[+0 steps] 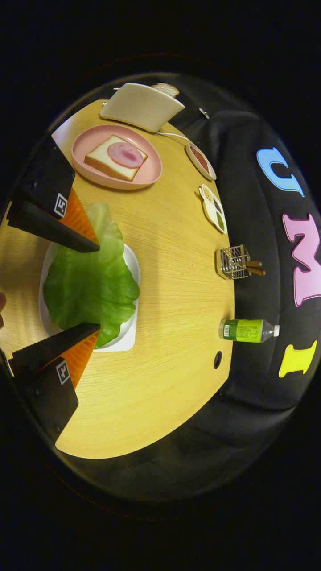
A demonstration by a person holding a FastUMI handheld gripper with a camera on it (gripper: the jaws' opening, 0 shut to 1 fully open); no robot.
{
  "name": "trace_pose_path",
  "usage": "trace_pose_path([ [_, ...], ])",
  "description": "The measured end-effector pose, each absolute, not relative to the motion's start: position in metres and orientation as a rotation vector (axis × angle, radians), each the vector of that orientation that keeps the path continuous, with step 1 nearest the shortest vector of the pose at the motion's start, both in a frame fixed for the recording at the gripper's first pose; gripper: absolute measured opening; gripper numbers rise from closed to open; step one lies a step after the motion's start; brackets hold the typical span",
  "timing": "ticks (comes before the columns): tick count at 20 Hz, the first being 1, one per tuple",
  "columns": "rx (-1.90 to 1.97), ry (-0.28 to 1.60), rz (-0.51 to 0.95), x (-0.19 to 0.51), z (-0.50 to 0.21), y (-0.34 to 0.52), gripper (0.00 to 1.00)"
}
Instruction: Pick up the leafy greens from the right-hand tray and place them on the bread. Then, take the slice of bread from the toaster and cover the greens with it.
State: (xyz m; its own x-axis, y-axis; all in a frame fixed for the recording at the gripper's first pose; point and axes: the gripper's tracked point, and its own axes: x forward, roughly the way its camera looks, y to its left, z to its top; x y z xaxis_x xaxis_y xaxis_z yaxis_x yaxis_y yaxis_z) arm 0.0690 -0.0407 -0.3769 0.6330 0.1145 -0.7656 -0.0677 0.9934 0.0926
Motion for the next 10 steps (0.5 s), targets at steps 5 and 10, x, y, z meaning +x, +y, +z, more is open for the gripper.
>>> trace_pose_path([
  [5,-0.022,0.862,0.120,0.0714,-0.3780,-0.0406,0.98],
  [10,-0.042,0.874,0.153,0.0724,-0.3827,-0.0408,0.78],
])
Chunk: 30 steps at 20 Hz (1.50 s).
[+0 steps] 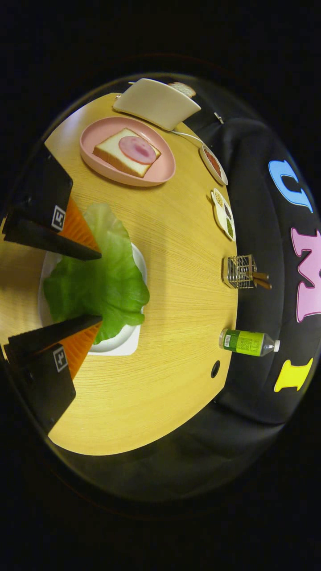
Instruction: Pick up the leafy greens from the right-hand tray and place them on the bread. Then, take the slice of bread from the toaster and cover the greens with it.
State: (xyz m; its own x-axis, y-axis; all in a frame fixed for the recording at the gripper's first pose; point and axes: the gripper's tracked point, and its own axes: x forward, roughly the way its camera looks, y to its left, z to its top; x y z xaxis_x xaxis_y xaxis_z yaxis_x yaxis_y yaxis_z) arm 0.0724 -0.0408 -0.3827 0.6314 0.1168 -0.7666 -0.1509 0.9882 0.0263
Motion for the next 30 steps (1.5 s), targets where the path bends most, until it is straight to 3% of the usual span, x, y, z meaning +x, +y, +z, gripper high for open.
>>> trace_pose_path([
  [1,-0.050,0.873,0.166,0.073,-0.382,-0.042,0.72],
  [2,-0.052,0.876,0.172,0.072,-0.381,-0.042,0.59],
  [5,-0.057,0.880,0.181,0.073,-0.382,-0.047,0.51],
  [7,-0.025,0.879,0.170,0.074,-0.381,-0.047,0.19],
  [9,-0.027,0.879,0.178,0.073,-0.381,-0.049,0.19],
  [10,-0.019,0.892,0.186,0.072,-0.382,-0.047,0.08],
  [21,-0.032,0.831,0.172,0.055,-0.319,-0.026,0.06],
  [30,-0.058,0.705,0.241,0.051,-0.230,0.056,0.05],
])
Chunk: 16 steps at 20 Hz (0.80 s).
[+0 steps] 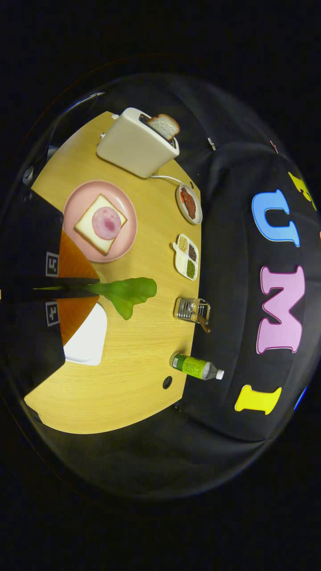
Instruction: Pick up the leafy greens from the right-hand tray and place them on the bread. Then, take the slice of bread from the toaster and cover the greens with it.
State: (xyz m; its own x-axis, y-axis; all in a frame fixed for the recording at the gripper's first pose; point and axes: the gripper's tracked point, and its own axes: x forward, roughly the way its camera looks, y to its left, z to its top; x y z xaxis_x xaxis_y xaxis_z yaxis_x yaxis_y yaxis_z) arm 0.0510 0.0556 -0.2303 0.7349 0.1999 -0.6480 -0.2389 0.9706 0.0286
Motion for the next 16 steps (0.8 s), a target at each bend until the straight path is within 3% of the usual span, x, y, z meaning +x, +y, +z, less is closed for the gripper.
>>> trace_pose_path([
  [7,-0.090,0.678,0.326,0.041,-0.213,0.123,0.05],
  [16,-0.047,0.764,0.389,0.040,-0.254,0.185,0.05],
])
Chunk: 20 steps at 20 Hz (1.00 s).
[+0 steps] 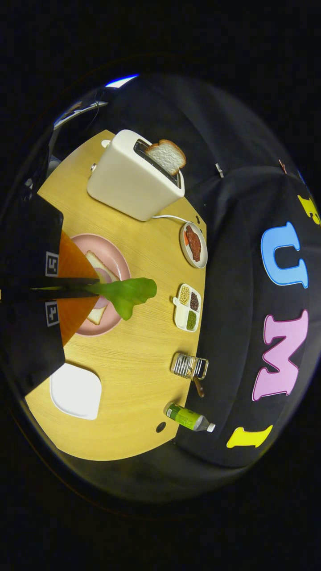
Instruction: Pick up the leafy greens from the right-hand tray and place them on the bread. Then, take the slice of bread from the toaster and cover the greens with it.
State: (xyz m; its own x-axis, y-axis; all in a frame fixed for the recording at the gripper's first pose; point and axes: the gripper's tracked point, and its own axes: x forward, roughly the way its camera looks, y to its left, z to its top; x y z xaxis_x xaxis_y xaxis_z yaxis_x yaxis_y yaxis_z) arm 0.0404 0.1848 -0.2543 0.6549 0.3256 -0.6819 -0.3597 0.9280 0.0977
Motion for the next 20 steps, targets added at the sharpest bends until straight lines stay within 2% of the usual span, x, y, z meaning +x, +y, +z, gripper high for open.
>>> trace_pose_path([
  [6,-0.022,0.802,0.384,0.055,-0.278,0.203,0.06],
  [12,-0.044,0.850,0.366,0.055,-0.300,0.205,0.13],
  [15,-0.069,0.863,0.349,0.053,-0.306,0.201,0.26],
  [19,-0.100,0.865,0.349,0.054,-0.313,0.199,0.67],
  [20,-0.104,0.870,0.353,0.054,-0.313,0.199,0.72],
])
